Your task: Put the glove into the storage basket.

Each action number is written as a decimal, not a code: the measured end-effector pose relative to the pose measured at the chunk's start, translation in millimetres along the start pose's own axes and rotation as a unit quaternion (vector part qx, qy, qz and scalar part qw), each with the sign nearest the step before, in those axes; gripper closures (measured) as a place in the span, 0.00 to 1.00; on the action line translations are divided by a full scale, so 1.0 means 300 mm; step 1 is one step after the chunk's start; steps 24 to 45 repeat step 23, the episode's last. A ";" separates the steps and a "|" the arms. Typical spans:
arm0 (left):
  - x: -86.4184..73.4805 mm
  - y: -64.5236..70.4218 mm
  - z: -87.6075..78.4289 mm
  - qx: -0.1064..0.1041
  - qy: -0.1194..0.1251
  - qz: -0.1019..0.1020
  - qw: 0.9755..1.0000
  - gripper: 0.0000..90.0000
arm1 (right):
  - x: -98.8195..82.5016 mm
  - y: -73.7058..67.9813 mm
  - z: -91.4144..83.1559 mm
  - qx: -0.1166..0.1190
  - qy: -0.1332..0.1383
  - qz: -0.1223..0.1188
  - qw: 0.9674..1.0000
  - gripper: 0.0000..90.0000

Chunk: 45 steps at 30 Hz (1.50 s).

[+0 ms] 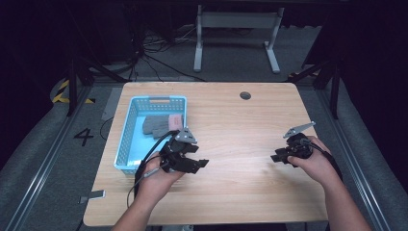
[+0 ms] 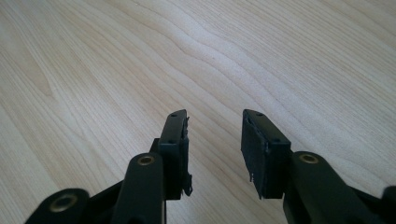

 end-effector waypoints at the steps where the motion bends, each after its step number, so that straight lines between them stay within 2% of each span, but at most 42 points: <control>1: -0.002 0.006 0.007 0.000 0.004 -0.002 1.000 0.45 | -0.001 0.000 0.000 0.000 0.000 0.000 1.000 0.69; 4: -0.016 0.030 0.033 -0.016 0.011 -0.016 1.000 0.45 | 0.000 0.000 -0.001 0.000 0.001 0.002 1.000 0.69; 6: -0.029 0.045 0.057 -0.020 0.015 -0.028 0.999 0.45 | 0.000 0.001 0.000 0.000 0.001 0.000 1.000 0.69; 10: -0.068 0.081 0.110 -0.017 0.007 -0.027 0.999 0.44 | -0.003 0.003 0.007 0.002 -0.002 0.002 1.000 0.68; 12: -0.085 0.097 0.136 -0.009 0.006 -0.021 1.000 0.44 | -0.005 0.005 0.010 0.002 -0.002 0.003 1.000 0.68; 15: -0.109 0.127 0.174 -0.011 0.002 -0.020 1.000 0.42 | -0.008 0.007 0.015 0.003 -0.005 0.005 1.000 0.68; 18: -0.129 0.142 0.199 -0.002 -0.015 -0.001 1.000 0.42 | -0.009 0.007 0.012 0.004 -0.002 0.004 1.000 0.68; 21: -0.130 0.170 0.209 -0.010 -0.011 0.000 1.000 0.42 | -0.012 0.013 0.012 0.004 0.002 0.008 1.000 0.67; 23: -0.129 0.191 0.224 -0.007 -0.007 0.013 1.000 0.42 | -0.016 0.022 0.017 0.002 0.004 0.013 1.000 0.65; 45: -0.129 0.191 0.224 -0.007 -0.007 0.013 1.000 0.42 | -0.016 0.022 0.017 0.002 0.004 0.013 1.000 0.65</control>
Point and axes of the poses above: each handheld gripper's, and its own axes: z roughly forward along the jaws, x roughly out of its top, y roughly to its right, the point moved 8 cm from there along z, roughly forward along the jaws, and after that the axes turned 15 degrees about x, right-handed, at the moved point
